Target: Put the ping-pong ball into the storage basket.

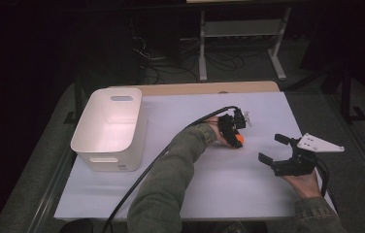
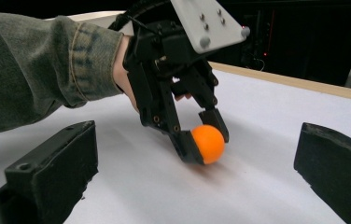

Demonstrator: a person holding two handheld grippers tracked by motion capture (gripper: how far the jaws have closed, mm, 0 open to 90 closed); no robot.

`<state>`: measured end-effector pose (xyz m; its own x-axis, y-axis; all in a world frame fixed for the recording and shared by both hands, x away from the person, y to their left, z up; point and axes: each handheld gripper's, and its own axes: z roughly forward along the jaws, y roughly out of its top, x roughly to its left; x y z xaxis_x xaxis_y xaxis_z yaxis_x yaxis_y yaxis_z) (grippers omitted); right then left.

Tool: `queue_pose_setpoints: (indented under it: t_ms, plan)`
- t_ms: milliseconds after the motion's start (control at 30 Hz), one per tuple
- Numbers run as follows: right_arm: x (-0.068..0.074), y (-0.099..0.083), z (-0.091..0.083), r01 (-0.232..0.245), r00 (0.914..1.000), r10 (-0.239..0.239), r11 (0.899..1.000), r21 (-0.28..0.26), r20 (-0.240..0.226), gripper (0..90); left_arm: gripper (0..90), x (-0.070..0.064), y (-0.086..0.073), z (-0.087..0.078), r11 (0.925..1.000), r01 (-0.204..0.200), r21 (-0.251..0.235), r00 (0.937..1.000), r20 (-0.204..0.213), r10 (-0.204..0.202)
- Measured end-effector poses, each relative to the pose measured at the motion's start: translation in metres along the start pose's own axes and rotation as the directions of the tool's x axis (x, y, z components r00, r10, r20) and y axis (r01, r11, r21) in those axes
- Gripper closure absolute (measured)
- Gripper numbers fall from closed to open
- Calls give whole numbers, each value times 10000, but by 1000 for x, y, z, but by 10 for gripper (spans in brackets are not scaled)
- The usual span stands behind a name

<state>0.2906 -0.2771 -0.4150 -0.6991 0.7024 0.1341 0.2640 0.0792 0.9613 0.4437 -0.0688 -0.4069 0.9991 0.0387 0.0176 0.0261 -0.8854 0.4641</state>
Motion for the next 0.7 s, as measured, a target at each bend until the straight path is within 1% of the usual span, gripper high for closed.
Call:
queue_pose_setpoints:
  t_ms: [100, 167, 300, 400, 633, 700]
  plan:
    - [0, 0, 0, -10, 10000, 10, 10000, -9, -2, 0, 500, 0, 0, -5, 10000, -2, -20, 9999, -128, 2]
    - [0, 0, 0, 1, 10000, -1, 10000, 10, -11, 0, 500, -1, 0, -11, 9999, 59, -126, 9999, -145, -61]
    - [1, 0, 0, 2, 10000, -2, 10000, 6, -20, 0, 500, -2, 0, -20, 9999, 48, -144, 9997, -253, -52]
    - [1, 0, 1, 1, 10000, -1, 10000, 53, -34, 0, 500, -3, -1, -29, 9997, 71, -252, 9993, -355, -80]
    - [2, 0, 1, 58, 10000, -58, 10000, 68, -42, 0, 500, -6, -2, -48, 9993, -43, -363, 9981, -614, 20]
    - [2, 0, 2, 51, 10000, -51, 10000, 61, -40, 0, 500, -7, -3, -54, 9990, -22, -438, 9975, -704, -9]
